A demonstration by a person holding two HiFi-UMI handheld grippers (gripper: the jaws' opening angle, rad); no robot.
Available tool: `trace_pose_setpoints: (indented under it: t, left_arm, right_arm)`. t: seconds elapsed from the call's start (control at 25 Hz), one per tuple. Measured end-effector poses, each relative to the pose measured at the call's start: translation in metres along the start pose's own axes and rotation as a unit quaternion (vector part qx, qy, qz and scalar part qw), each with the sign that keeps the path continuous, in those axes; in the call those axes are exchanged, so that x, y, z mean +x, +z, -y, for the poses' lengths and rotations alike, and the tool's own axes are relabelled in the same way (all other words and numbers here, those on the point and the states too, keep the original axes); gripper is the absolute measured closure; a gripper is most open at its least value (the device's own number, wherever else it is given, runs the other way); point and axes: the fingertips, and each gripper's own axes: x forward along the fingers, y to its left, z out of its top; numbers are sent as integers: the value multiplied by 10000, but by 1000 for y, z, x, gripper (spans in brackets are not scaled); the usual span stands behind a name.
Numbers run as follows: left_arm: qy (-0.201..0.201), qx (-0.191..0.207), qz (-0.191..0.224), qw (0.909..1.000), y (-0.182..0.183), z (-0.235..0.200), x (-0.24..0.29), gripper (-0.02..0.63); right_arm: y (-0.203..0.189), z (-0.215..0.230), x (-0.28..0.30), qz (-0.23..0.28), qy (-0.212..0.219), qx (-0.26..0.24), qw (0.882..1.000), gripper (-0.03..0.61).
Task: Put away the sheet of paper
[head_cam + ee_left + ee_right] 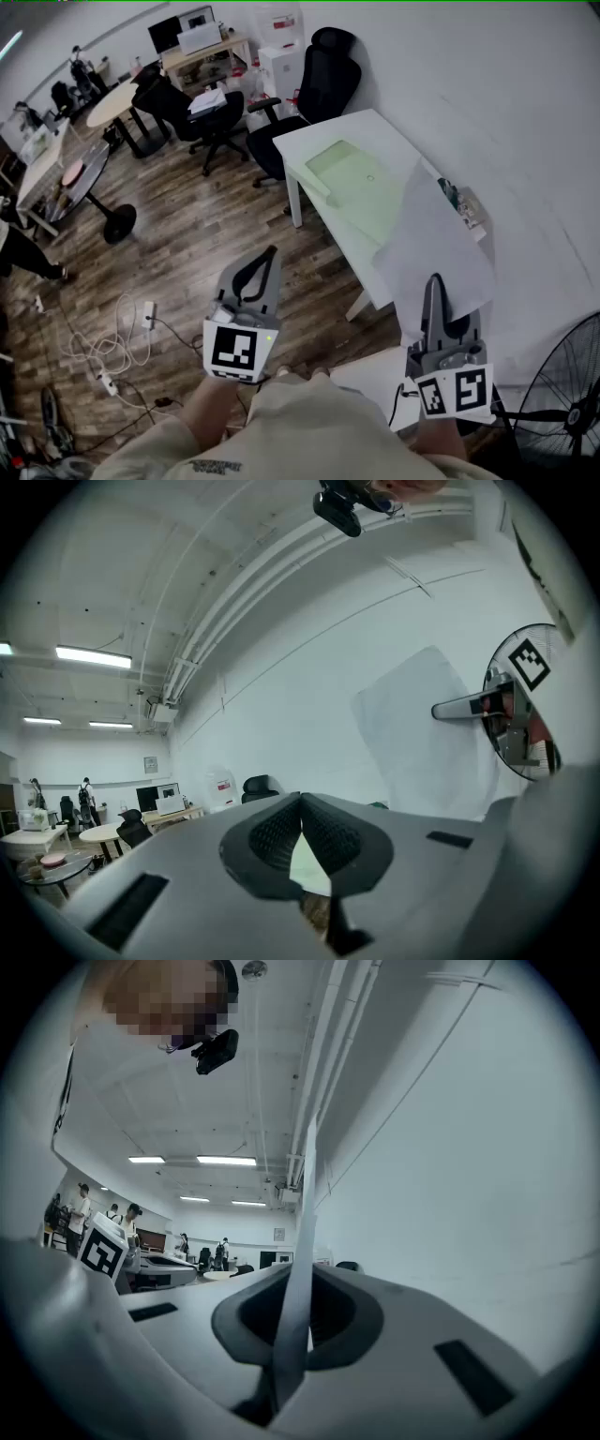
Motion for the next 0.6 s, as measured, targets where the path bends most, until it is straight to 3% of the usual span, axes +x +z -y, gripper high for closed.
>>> trace_pose_setpoints:
  t: [0.28, 0.6]
  left_arm:
    - [113, -143, 21, 9998, 0, 9, -2, 594]
    - [145, 8, 17, 9999, 7, 16, -3, 594]
  right_arm:
    - [2, 13, -13, 133, -83, 299, 9994, 555]
    - [-3, 20, -16, 167, 30, 586, 9981, 555]
